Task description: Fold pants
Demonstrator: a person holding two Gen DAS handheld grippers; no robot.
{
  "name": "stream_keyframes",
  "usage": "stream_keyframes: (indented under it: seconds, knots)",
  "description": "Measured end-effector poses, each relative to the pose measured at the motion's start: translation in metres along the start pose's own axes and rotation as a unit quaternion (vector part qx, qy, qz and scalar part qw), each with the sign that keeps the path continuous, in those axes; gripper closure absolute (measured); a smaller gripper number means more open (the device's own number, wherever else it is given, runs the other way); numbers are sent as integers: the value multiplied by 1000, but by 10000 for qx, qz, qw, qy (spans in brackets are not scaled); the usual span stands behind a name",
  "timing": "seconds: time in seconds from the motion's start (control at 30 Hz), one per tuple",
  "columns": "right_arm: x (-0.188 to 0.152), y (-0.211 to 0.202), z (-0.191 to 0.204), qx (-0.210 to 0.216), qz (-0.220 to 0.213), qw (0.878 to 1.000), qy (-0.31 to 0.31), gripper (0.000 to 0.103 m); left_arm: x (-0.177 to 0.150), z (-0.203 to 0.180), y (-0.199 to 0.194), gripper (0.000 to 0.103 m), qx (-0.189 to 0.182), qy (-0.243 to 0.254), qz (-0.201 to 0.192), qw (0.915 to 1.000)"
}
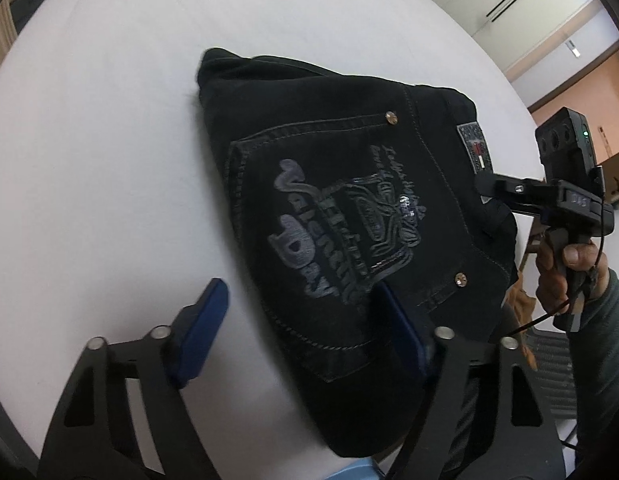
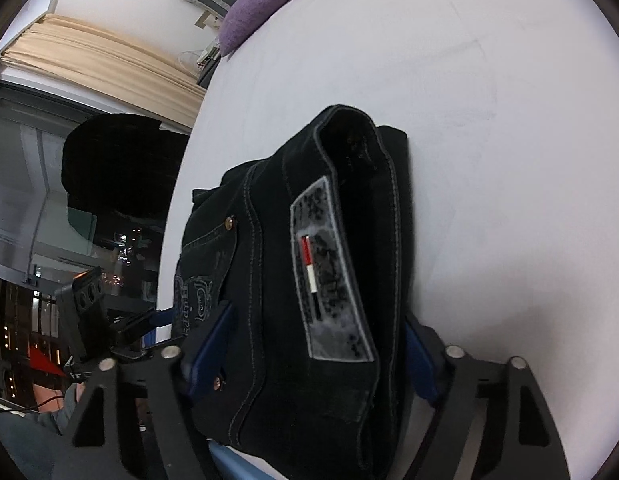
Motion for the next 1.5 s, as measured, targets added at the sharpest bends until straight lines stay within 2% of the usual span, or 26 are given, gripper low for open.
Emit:
stream_keyframes:
  seconds: [0.03,0.1,0.2,0.33,0.4,0.5,0.67,0.8,0.93,1.07,1.27,1.37,1.43,1.47,1.5]
  knots:
    - [-1,0,0,-98,2,9999,-46,34,1,-2,2,43,-72,-3,29,10000]
    - [0,-2,-4,-308,-8,9995,-85,51,3,-5,6,49,-59,38,58,10000]
    - [-1,-7,-6,-439,-76,9990,-57,63,5,-10,11,55,21,137,63,9999]
    - [-4,-13,5,-792,-227,9962,-299,71,7,-14,9,67,-14,184,-48,9998]
    - [-5,-20,14,-949,-345,9938,-458,78,8,-17,6,74,-29,198,-113,9997]
    - [-6,-32,34,-1103,-507,9898,-744,82,8,-22,-1,80,-61,261,-209,9994]
    - [-2,-52,74,-1244,-762,9821,-1193,83,13,-19,-29,84,-255,159,-477,9984]
    - [14,-59,111,-1106,-932,9782,-1487,83,28,-3,-65,84,-167,143,-816,9964]
    - [52,-49,144,-944,-1056,9748,-1724,83,58,27,-104,84,93,156,-1194,9927]
    - [102,-13,172,-723,-1020,9766,-1749,83,93,66,-120,84,436,164,-1303,9904]
    - [164,57,161,-606,-812,9858,-1337,83,146,125,-92,84,706,199,-1090,9913]
    - [173,89,136,-659,-529,9907,-1064,83,154,142,-56,82,692,62,-886,9936]
    - [171,108,114,-782,-355,9932,-789,78,153,153,-32,76,623,-64,-805,9948]
    - [167,117,98,-757,-310,9949,-598,67,151,156,-25,69,656,-65,-839,9943]
    - [164,119,90,-601,-381,9963,-477,61,149,159,-22,57,701,-59,-914,9933]
Point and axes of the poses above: each gripper's, at about its wrist camera, not at the fingertips, and y roughly the way its jaws point, z to its left, x to its top, the point moved 6 cm from there along y, roughly the way its jaws point, and after that the axes turned 9 degrees about -x, right-handed, at the moved point
